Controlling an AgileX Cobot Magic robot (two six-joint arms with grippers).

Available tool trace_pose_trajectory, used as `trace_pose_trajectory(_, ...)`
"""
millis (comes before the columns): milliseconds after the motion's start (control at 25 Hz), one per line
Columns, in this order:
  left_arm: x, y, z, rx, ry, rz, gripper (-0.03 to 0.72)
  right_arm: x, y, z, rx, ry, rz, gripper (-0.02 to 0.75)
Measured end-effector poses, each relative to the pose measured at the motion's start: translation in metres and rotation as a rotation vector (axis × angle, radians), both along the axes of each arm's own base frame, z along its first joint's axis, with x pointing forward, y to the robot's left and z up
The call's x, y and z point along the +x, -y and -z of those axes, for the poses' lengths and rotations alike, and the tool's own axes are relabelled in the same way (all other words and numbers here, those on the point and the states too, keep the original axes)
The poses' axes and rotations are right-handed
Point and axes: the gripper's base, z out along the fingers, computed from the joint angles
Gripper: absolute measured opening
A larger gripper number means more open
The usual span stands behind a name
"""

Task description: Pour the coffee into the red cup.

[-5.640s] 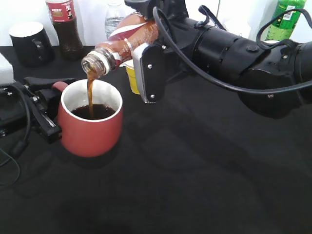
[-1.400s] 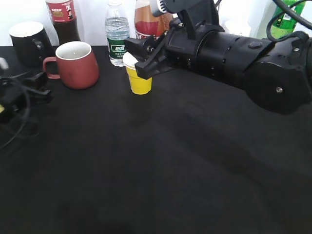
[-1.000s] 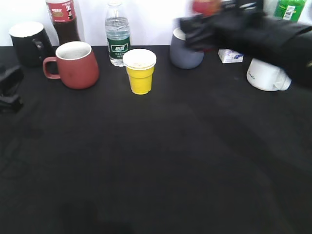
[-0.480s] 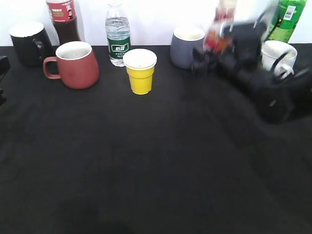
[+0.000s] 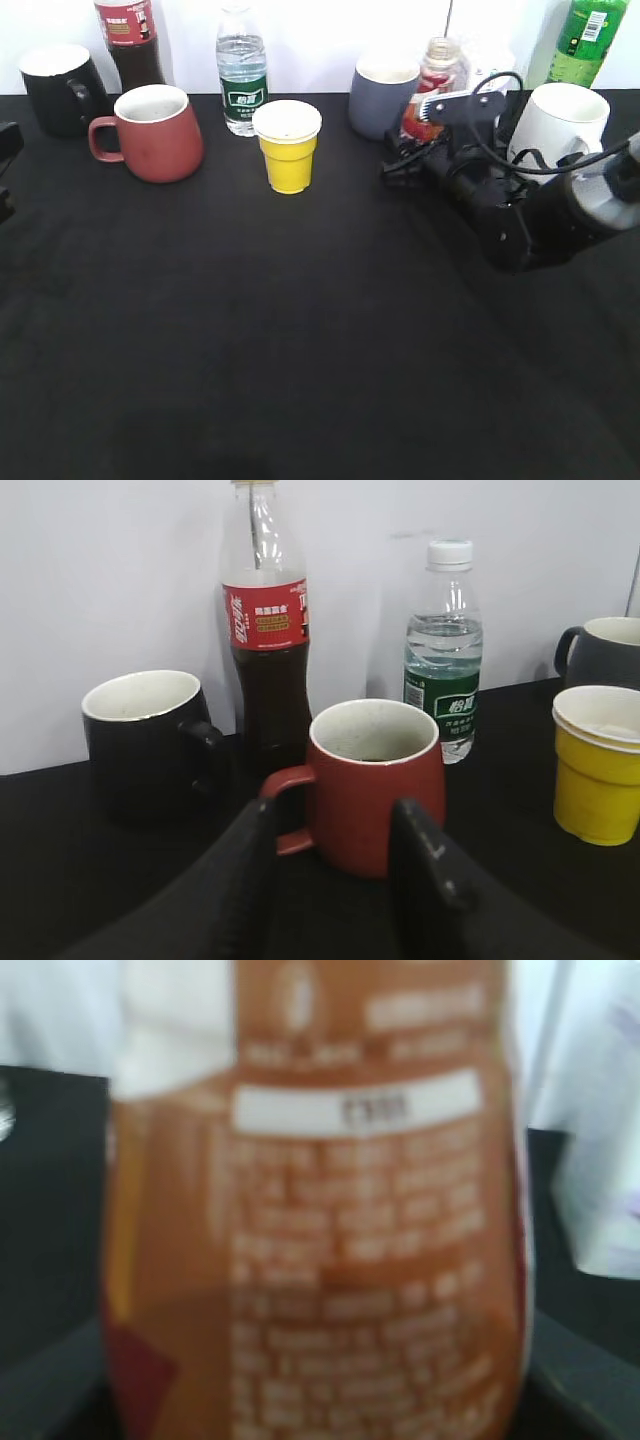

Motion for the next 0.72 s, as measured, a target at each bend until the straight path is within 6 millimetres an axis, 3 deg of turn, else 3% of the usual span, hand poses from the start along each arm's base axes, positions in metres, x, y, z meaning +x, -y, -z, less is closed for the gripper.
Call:
trace_pose_trajectory(200,0.0,0.0,0.0,0.001,-0.001,0.001,0.294,0.0,-0.001,0.002,-0.009,-0.005,-0.016,0.66)
trace_pose_trajectory(560,0.0,0.0,0.0,0.001,-0.001,0.001,0.294,-0.052,0.023,-0.009,-0.035,-0.072,0.0,0.646)
trace_pose_trajectory(720,0.014,-0.001,-0.004,-0.007,-0.12,-0.036,0.294,-0.064,0.025,-0.055,-0.041,-0.1,-0.025,0.625)
